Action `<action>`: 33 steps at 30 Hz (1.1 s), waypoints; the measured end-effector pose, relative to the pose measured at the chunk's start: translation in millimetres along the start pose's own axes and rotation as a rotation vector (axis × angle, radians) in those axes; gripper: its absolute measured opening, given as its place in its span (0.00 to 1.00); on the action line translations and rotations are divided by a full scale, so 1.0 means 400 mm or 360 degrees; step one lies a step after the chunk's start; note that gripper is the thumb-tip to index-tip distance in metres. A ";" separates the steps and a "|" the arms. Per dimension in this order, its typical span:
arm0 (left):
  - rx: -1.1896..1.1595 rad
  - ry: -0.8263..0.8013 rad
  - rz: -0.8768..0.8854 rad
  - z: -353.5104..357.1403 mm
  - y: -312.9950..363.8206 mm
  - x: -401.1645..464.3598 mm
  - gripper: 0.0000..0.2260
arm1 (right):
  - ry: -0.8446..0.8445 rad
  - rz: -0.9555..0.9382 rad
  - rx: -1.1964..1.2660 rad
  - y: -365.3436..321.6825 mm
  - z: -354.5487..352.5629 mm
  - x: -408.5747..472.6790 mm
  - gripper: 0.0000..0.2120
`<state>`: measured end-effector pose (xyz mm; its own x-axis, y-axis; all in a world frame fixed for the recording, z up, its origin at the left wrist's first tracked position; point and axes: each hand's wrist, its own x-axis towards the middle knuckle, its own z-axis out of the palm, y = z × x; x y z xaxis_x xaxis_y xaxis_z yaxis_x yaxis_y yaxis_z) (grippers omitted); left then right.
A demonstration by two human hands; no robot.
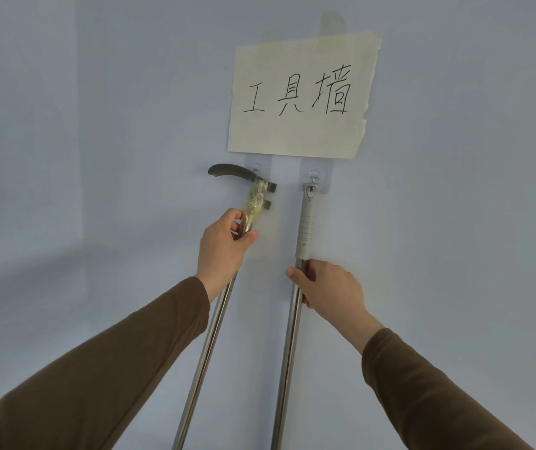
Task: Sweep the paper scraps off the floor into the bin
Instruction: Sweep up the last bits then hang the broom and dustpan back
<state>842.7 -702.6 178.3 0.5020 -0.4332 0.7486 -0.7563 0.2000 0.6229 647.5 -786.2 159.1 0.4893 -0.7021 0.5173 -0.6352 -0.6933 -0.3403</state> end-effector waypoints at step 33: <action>0.0107 -0.0351 -0.0109 -0.002 -0.006 -0.046 0.20 | -0.0064 -0.0011 -0.0044 -0.002 -0.018 -0.022 0.17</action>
<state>835.8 -694.5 163.2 0.4552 -0.6265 0.6327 -0.7535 0.1074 0.6486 639.5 -778.3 160.7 0.5170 -0.7036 0.4876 -0.6476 -0.6939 -0.3148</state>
